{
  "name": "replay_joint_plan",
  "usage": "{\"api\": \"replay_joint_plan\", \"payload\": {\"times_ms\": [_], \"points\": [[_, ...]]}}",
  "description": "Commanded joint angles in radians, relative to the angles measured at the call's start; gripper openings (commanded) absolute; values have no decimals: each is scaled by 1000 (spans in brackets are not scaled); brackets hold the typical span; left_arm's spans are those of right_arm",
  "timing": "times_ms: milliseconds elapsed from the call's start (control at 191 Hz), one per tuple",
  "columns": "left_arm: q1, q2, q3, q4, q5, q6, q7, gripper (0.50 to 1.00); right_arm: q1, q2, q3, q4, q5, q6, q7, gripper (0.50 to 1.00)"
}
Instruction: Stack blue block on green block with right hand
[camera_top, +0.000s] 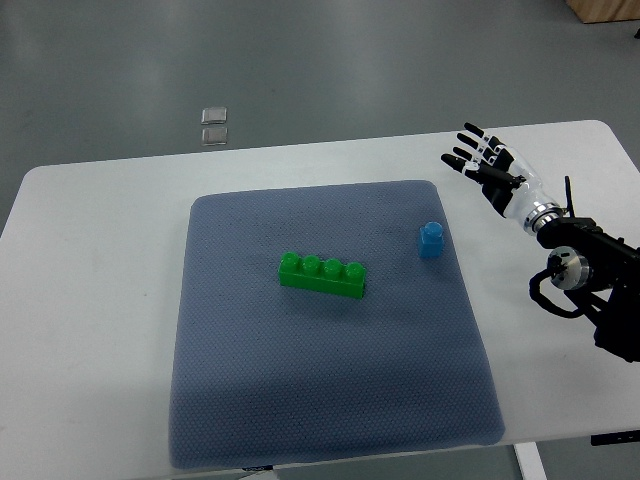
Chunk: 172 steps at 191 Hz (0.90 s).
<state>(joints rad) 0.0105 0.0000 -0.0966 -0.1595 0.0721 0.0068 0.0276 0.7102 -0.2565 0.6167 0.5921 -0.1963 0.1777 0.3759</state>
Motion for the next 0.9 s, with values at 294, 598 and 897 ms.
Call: {"api": "replay_joint_plan", "payload": {"times_ms": [294, 598, 897], "points": [[-3, 0, 2, -3, 0, -1, 0, 1000, 0, 0, 3, 0, 0, 23, 3, 915], [-3, 0, 2, -3, 0, -1, 0, 1000, 0, 0, 6, 0, 0, 28, 5, 913], [-3, 0, 0, -5, 0, -1, 0, 1000, -9, -1, 3, 0, -2, 28, 5, 915]]}}
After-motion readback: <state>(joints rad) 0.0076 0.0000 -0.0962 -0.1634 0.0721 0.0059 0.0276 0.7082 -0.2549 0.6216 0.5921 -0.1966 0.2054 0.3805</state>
